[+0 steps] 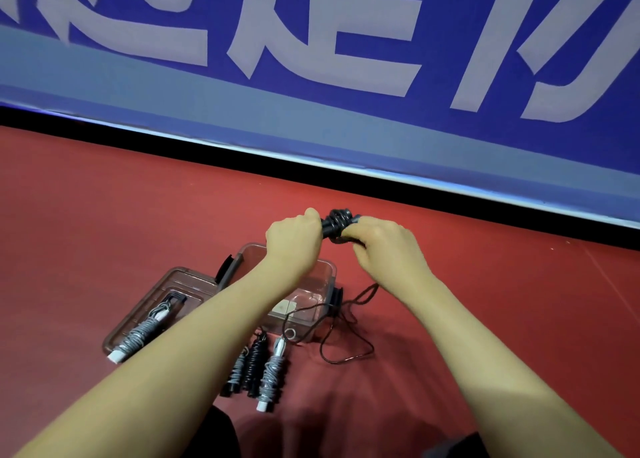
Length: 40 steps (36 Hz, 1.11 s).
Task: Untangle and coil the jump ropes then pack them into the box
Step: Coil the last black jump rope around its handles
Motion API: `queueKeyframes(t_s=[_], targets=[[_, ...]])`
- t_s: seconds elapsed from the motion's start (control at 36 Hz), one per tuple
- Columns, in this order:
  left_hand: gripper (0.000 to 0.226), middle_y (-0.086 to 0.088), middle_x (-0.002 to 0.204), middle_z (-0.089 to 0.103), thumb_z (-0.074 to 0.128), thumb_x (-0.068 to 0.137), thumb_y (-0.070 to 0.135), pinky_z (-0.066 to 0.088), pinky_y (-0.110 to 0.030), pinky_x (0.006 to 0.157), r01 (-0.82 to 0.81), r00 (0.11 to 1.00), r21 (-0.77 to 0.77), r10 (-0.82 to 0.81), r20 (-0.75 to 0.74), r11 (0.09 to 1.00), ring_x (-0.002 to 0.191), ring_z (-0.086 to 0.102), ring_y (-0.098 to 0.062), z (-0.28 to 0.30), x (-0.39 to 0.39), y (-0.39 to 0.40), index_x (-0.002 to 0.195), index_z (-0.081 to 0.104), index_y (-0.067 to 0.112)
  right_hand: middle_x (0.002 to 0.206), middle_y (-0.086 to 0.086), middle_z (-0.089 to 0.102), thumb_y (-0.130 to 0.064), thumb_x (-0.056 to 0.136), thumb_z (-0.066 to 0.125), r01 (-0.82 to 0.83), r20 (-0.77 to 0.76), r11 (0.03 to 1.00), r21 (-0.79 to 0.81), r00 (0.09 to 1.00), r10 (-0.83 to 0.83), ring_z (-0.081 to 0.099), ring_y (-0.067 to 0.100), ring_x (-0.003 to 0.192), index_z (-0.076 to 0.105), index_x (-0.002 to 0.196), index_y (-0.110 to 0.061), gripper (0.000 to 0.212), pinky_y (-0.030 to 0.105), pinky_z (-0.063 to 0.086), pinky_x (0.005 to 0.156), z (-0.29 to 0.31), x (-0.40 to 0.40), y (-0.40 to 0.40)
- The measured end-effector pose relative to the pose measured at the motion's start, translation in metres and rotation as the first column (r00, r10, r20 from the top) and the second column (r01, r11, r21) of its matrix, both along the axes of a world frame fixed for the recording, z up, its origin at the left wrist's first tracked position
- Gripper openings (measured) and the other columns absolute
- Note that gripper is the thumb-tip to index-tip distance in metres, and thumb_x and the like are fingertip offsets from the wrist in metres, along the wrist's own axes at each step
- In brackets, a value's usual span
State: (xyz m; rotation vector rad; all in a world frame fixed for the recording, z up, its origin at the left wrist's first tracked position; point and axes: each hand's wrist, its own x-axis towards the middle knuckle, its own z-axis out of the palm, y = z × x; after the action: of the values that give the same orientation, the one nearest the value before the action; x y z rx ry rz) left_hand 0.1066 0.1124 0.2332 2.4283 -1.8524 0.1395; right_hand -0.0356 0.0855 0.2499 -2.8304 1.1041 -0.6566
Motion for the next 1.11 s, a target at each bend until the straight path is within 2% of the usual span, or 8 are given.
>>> queueKeyframes(t_s=[0.08, 0.19, 0.25, 0.64, 0.78, 0.94, 1.03, 1.11], targets=[[0.016, -0.009, 0.101, 0.064, 0.039, 0.094, 0.005, 0.031, -0.032, 0.058, 0.041, 0.998, 0.025, -0.042, 0.048, 0.999, 0.085, 0.062, -0.033, -0.002, -0.001, 0.000, 0.109, 0.045, 0.007, 0.072, 0.002, 0.058, -0.006, 0.068, 0.061, 0.104, 0.176, 0.974, -0.201, 0.982, -0.068, 0.058, 0.029, 0.051, 0.068, 0.084, -0.016, 0.020, 0.028, 0.039, 0.042, -0.005, 0.003, 0.003], [0.020, -0.008, 0.098, 0.064, 0.040, 0.092, 0.002, 0.028, -0.030, 0.052, 0.091, 0.989, 0.029, -0.094, 0.115, 0.995, 0.074, 0.054, -0.030, 0.001, -0.001, 0.000, 0.110, 0.045, 0.008, 0.066, 0.005, 0.062, -0.013, 0.078, 0.066, 0.202, 0.447, 0.898, 0.392, 0.811, -0.378, 0.061, 0.032, 0.061, 0.058, 0.071, -0.020, 0.013, 0.037, 0.050, 0.054, -0.004, 0.008, -0.001], [0.022, -0.007, 0.098, 0.064, 0.041, 0.091, 0.002, 0.023, -0.028, 0.048, 0.118, 0.980, 0.052, -0.125, 0.152, 0.992, 0.076, 0.056, -0.030, 0.000, 0.000, 0.001, 0.111, 0.046, 0.009, 0.062, 0.005, 0.061, -0.019, 0.077, 0.072, 0.190, 0.497, 0.867, 0.460, 0.754, -0.429, 0.056, 0.029, 0.065, 0.055, 0.064, -0.019, 0.021, 0.034, 0.045, 0.054, -0.004, 0.010, -0.004], [0.021, -0.007, 0.098, 0.066, 0.036, 0.096, 0.020, 0.027, -0.031, 0.059, 0.454, 0.826, 0.145, -0.476, 0.301, 0.879, 0.086, 0.062, -0.033, 0.001, -0.001, 0.011, 0.108, 0.051, 0.011, 0.070, -0.006, 0.055, -0.018, 0.073, 0.068, 0.351, 0.173, 0.819, 0.455, 0.867, -0.468, 0.052, 0.021, 0.071, 0.041, 0.072, -0.022, 0.028, 0.026, 0.027, 0.050, -0.001, -0.001, -0.015], [0.013, -0.001, 0.043, 0.051, 0.044, 0.070, 0.018, 0.007, -0.015, 0.044, 0.655, 0.746, -0.171, -0.593, 0.303, 0.736, 0.031, 0.047, -0.023, 0.002, 0.003, 0.015, 0.065, 0.053, 0.010, 0.069, -0.009, 0.053, -0.035, 0.074, 0.077, 0.298, 0.107, 0.811, 0.504, 0.910, -0.401, 0.051, 0.020, 0.076, 0.044, 0.068, -0.022, 0.035, 0.030, 0.039, 0.065, 0.004, -0.006, -0.017], [0.013, -0.001, 0.046, 0.049, 0.044, 0.072, 0.018, 0.023, -0.016, 0.036, 0.723, 0.664, -0.464, -0.700, 0.261, 0.512, 0.032, 0.044, -0.021, 0.004, 0.002, 0.012, 0.080, 0.034, 0.015, 0.055, -0.006, 0.049, -0.042, 0.079, 0.069, 0.236, 0.168, 0.827, 0.510, 0.916, -0.365, 0.047, 0.021, 0.064, 0.048, 0.058, -0.016, 0.040, 0.030, 0.038, 0.063, 0.003, -0.010, -0.020], [0.012, -0.001, 0.048, 0.050, 0.045, 0.074, 0.019, 0.023, -0.019, 0.035, 0.628, 0.725, -0.531, -0.676, 0.134, 0.569, 0.034, 0.043, -0.024, 0.009, -0.002, 0.014, 0.078, 0.035, 0.014, 0.055, -0.003, 0.045, -0.023, 0.078, 0.063, 0.214, 0.162, 0.839, 0.501, 0.929, -0.333, 0.041, 0.024, 0.062, 0.042, 0.054, -0.016, 0.033, 0.032, 0.036, 0.059, -0.001, -0.010, -0.022], [0.018, -0.010, 0.066, 0.062, 0.054, 0.081, 0.014, 0.028, -0.028, 0.049, 0.392, 0.845, -0.506, -0.518, -0.131, 0.768, 0.054, 0.057, -0.036, 0.020, -0.009, 0.015, 0.096, 0.050, 0.004, 0.068, 0.003, 0.056, -0.016, 0.081, 0.059, 0.216, 0.096, 0.853, 0.476, 0.951, -0.295, 0.056, 0.029, 0.074, 0.041, 0.057, -0.022, 0.031, 0.037, 0.045, 0.067, -0.007, -0.011, -0.023]])
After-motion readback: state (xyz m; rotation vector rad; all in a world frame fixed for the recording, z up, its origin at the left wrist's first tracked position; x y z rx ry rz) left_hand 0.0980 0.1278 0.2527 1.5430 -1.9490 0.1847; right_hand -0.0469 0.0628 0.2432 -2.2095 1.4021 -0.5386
